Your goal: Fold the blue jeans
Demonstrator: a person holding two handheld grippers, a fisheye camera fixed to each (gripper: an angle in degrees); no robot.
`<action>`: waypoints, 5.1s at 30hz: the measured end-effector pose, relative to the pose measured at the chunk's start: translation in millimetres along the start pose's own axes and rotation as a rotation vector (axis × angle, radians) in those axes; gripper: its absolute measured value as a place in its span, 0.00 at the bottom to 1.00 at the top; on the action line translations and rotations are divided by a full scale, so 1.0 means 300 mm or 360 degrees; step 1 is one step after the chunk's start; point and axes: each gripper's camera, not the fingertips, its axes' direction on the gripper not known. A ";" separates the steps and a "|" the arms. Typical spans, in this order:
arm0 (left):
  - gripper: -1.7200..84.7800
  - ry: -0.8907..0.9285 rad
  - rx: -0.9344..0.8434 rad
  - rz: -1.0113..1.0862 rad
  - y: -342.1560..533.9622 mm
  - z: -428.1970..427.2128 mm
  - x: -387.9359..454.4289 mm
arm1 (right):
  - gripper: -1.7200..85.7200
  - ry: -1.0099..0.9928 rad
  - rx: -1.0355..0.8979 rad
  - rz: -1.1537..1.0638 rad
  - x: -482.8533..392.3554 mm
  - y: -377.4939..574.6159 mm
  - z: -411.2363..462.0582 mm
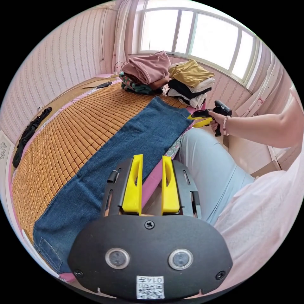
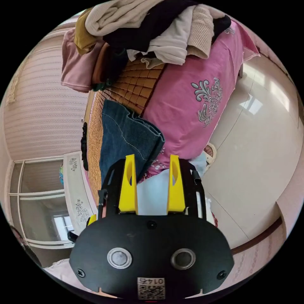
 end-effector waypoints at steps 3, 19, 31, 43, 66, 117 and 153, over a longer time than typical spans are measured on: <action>0.15 0.0013 -0.0018 0.0043 -0.066 0.004 -0.005 | 0.07 -0.0163 0.0132 -0.0086 -0.084 0.014 -0.116; 0.21 0.0271 0.0138 -0.0753 -0.239 -0.047 -0.587 | 0.05 0.0124 -0.0729 -0.1651 -0.825 0.803 0.174; 0.21 0.0463 -0.0044 -0.1126 -0.224 0.124 -0.844 | 0.05 0.0461 -0.0951 -0.1891 -0.748 1.140 0.334; 0.08 0.0576 -0.0346 -0.1111 -0.411 0.211 -0.901 | 0.05 0.0682 -0.0793 -0.2183 -0.627 1.384 0.326; 0.01 -0.0295 0.0296 -0.0738 -0.281 -1.177 -1.189 | 0.05 -0.0436 -0.0899 -0.2757 -1.223 1.792 0.454; 0.01 -0.0240 -0.0296 -0.0996 0.264 -0.553 -0.943 | 0.03 0.0938 -0.0695 -0.1223 -0.396 0.631 0.953; 0.01 -0.0080 -0.0387 -0.0143 0.001 0.204 -0.255 | 0.01 0.1113 -0.1344 -0.2090 -1.211 1.137 1.800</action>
